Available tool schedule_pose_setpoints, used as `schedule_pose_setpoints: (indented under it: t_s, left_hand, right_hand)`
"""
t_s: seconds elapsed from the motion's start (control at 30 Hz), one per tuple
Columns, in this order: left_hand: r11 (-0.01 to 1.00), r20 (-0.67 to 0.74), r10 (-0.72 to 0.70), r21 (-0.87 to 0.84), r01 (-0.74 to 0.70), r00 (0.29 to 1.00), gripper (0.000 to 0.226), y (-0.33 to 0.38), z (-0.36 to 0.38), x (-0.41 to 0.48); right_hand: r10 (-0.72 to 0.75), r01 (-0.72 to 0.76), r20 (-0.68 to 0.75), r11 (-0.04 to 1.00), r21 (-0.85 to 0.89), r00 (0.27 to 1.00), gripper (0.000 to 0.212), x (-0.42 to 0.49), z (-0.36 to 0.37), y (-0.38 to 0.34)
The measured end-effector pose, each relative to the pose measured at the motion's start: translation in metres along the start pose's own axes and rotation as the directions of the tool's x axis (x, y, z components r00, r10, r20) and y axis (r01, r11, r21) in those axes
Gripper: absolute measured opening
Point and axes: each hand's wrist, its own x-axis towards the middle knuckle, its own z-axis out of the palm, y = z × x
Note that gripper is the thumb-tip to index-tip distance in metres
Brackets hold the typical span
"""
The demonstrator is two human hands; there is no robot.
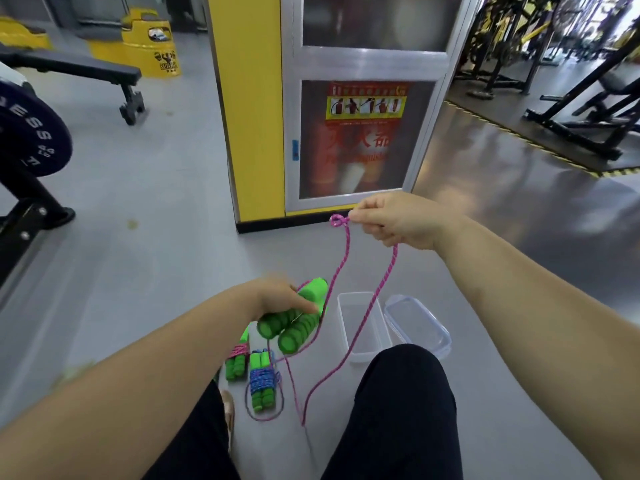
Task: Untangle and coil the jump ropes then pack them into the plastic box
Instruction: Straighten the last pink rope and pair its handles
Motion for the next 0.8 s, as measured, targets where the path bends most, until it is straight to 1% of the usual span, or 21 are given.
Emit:
schedule_pose_setpoints:
  t_s: [0.03, 0.07, 0.1, 0.13, 0.17, 0.23, 0.27, 0.3, 0.37, 0.43, 0.47, 0.5, 0.53, 0.57, 0.63, 0.67, 0.7, 0.73, 0.77, 0.8]
  left_hand:
    - [0.998, -0.015, 0.059, 0.003, -0.059, 0.998, 0.066, 0.008, -0.002, -0.003]
    - [0.982, 0.005, 0.162, -0.102, -0.160, 0.987, 0.079, 0.018, -0.004, -0.008]
    - [0.929, 0.026, 0.281, -0.259, -0.265, 0.959, 0.084, 0.027, -0.006, -0.012]
    - [0.851, 0.027, 0.398, -0.384, -0.358, 0.917, 0.076, 0.036, -0.007, -0.016]
    - [0.777, -0.014, 0.481, -0.456, -0.434, 0.877, 0.058, 0.045, -0.008, -0.022]
    - [0.688, -0.166, 0.510, -0.510, -0.516, 0.844, 0.013, 0.059, -0.010, -0.029]
    - [0.665, -0.247, 0.493, -0.512, -0.544, 0.834, 0.016, 0.060, -0.014, -0.029]
    - [0.659, -0.303, 0.468, -0.507, -0.556, 0.830, 0.026, 0.061, -0.021, -0.028]
    - [0.686, -0.333, 0.438, -0.477, -0.550, 0.835, 0.035, 0.058, -0.033, -0.025]
    - [0.776, -0.309, 0.431, -0.352, -0.523, 0.848, 0.039, 0.056, -0.042, -0.025]
    - [0.817, -0.301, 0.431, -0.270, -0.509, 0.851, 0.041, 0.058, -0.043, -0.026]
    - [0.842, -0.295, 0.434, -0.204, -0.500, 0.851, 0.042, 0.063, -0.043, -0.028]
    - [0.851, -0.282, 0.443, -0.167, -0.498, 0.851, 0.043, 0.069, -0.042, -0.029]
    - [0.858, -0.262, 0.448, -0.144, -0.493, 0.855, 0.045, 0.077, -0.042, -0.032]
    - [0.860, -0.216, 0.471, -0.102, -0.500, 0.855, 0.047, 0.093, -0.044, -0.039]
    - [0.860, -0.204, 0.483, -0.073, -0.505, 0.852, 0.048, 0.101, -0.047, -0.041]
    - [0.860, -0.202, 0.490, -0.045, -0.508, 0.848, 0.048, 0.108, -0.052, -0.043]
    - [0.861, -0.210, 0.494, -0.018, -0.509, 0.844, 0.048, 0.113, -0.057, -0.044]
    - [0.863, -0.217, 0.494, 0.008, -0.504, 0.842, 0.047, 0.114, -0.062, -0.044]
    - [0.867, -0.217, 0.493, 0.046, -0.495, 0.843, 0.044, 0.112, -0.066, -0.042]
  right_hand:
    - [0.004, -0.004, 0.023, 1.000, -0.030, 1.000, 0.018, -0.001, 0.003, -0.004]
    - [-0.001, 0.002, 0.029, 0.999, -0.034, 1.000, 0.018, -0.001, 0.005, -0.008]
    - [-0.012, 0.012, 0.023, 1.000, -0.023, 1.000, 0.017, -0.002, 0.007, -0.011]
    - [-0.029, 0.029, 0.006, 0.999, -0.014, 1.000, 0.017, -0.002, 0.009, -0.013]
    - [-0.045, 0.045, -0.015, 0.999, -0.013, 0.999, 0.016, -0.002, 0.010, -0.014]
    - [-0.074, 0.072, -0.072, 0.997, -0.032, 0.995, 0.015, -0.003, 0.008, -0.015]
    - [-0.089, 0.084, -0.116, 0.995, -0.046, 0.989, 0.014, -0.004, 0.005, -0.013]
    - [-0.110, 0.099, -0.172, 0.993, -0.068, 0.979, 0.014, -0.005, -0.001, -0.010]
    - [-0.156, 0.127, -0.264, 0.984, -0.124, 0.952, 0.011, -0.009, -0.011, 0.003]
    - [-0.180, 0.143, -0.264, 0.977, -0.156, 0.948, 0.008, -0.011, -0.014, 0.020]
    - [-0.173, 0.141, -0.246, 0.980, -0.143, 0.954, 0.008, -0.011, -0.012, 0.028]
    - [-0.152, 0.134, -0.215, 0.986, -0.097, 0.965, 0.008, -0.011, -0.010, 0.035]
    - [-0.123, 0.122, -0.153, 0.992, -0.018, 0.980, 0.006, -0.011, -0.005, 0.038]
    - [-0.088, 0.093, -0.059, 0.992, 0.089, 0.994, 0.004, -0.011, 0.000, 0.038]
    - [-0.038, -0.004, 0.133, 0.953, 0.304, 0.990, 0.018, -0.014, 0.009, 0.029]
    - [-0.055, -0.015, 0.170, 0.922, 0.388, 0.984, 0.024, -0.015, 0.010, 0.023]
    - [-0.083, 0.003, 0.163, 0.898, 0.441, 0.983, 0.028, -0.015, 0.009, 0.018]
    - [-0.106, 0.038, 0.127, 0.891, 0.452, 0.986, 0.029, -0.016, 0.006, 0.012]
    - [-0.115, 0.075, 0.071, 0.903, 0.422, 0.991, 0.027, -0.016, 0.001, 0.010]
    - [-0.125, 0.120, -0.010, 0.926, 0.357, 0.992, 0.022, -0.016, -0.007, 0.007]
